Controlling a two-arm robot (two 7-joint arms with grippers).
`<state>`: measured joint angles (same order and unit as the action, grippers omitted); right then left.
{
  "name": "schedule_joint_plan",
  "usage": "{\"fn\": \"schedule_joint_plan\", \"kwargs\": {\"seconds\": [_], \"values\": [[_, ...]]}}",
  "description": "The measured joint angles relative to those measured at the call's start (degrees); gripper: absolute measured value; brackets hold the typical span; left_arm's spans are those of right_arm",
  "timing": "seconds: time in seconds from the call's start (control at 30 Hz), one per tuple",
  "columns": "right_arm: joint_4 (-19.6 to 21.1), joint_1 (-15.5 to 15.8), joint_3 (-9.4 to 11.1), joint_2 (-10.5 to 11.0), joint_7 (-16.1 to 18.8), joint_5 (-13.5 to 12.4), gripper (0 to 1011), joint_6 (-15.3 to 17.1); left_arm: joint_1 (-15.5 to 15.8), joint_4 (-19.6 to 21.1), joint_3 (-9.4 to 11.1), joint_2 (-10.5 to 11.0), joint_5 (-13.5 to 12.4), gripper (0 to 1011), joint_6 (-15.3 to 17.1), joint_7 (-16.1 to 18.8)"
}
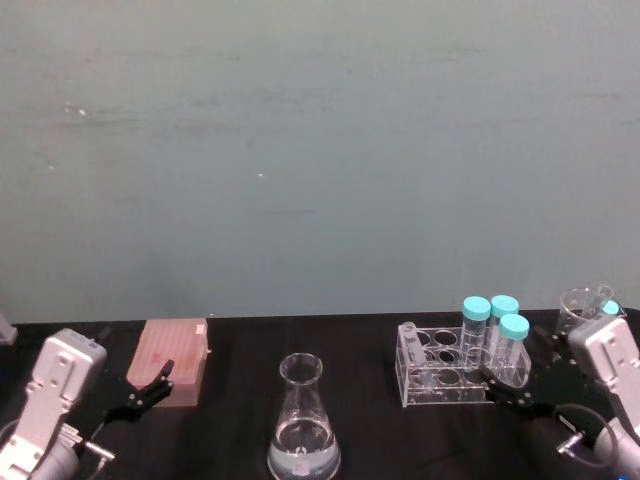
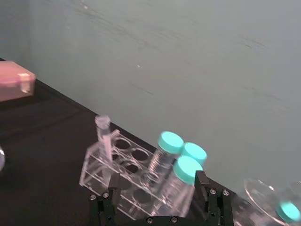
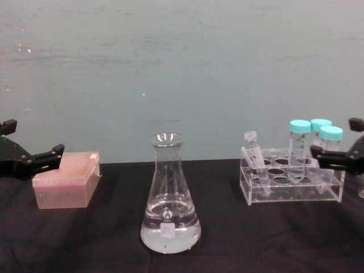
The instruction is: Pour the liquid from the test tube into the beaker using one hand.
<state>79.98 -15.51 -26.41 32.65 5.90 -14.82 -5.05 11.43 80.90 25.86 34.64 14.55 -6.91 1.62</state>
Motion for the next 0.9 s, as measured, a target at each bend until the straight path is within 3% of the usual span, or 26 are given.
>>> {"fn": "schedule_joint_plan", "kwargs": {"seconds": [0.33,0.53,0.9], "values": [[-3.08,-4.36,-0.88,-2.38,5.06,0.62,1000,1.67,0.00,0.00,0.00,0.00,0.00,1000,0.00,0.00],[-7.87,-8.71,-1.49,-4.69,9.18,1.05,1000,3.77,0.00,0.00,0.00,0.00,0.00,1000,0.00,0.00],[-12.21,-12.58,-2.08,-6.66,13.88,2.59,1000,3.89,0.00,0.00,0.00,0.00,0.00,1000,0.00,-0.01]]}}
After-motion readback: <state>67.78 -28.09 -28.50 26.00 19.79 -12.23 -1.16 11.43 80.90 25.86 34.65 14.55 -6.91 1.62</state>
